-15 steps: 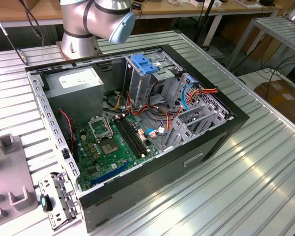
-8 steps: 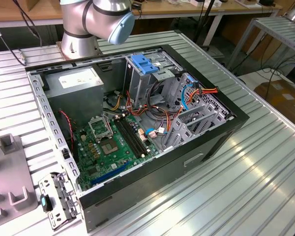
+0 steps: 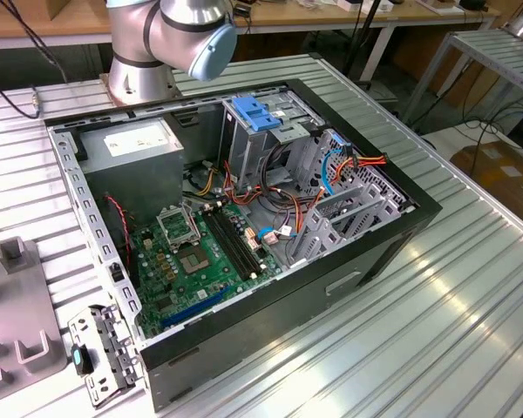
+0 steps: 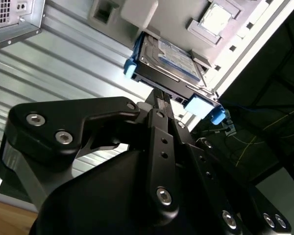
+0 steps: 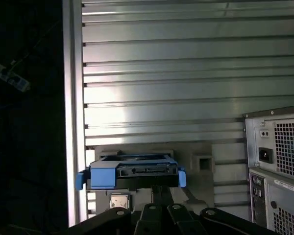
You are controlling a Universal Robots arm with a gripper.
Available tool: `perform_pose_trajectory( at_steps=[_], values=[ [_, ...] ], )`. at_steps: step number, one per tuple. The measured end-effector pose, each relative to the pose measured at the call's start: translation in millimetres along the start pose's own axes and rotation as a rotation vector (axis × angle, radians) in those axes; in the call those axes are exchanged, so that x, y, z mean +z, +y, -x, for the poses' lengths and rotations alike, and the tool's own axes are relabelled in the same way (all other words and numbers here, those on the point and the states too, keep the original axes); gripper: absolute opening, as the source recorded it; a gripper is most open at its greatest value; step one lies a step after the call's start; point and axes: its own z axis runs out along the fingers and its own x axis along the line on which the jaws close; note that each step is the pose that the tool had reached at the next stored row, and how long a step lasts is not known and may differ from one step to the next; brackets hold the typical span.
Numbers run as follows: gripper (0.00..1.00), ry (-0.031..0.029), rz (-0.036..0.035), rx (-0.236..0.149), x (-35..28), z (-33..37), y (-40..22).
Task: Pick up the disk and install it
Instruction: 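Reach for the disk, then pick up the disk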
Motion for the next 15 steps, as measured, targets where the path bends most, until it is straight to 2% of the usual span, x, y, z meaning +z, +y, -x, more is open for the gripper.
perform_pose_trajectory(
  at_steps=[2, 4, 5, 6, 7, 15],
  values=[
    [0.11, 0.0006, 0.0001, 0.000, 0.7, -11.8, 0.2],
    [0.11, 0.0017, 0.0000, 0.000, 1.4, -20.8, 0.6],
    [0.11, 0.0034, 0.0000, 0.000, 2.2, -31.1, 1.1],
    [0.11, 0.0055, -0.0002, 0.000, 2.6, -37.9, 1.6],
    [0.11, 0.0068, -0.0002, 0.000, 2.8, -41.4, 1.6],
    [0.11, 0.0071, -0.0002, 0.000, 2.9, -43.0, 1.5]
  ],
)
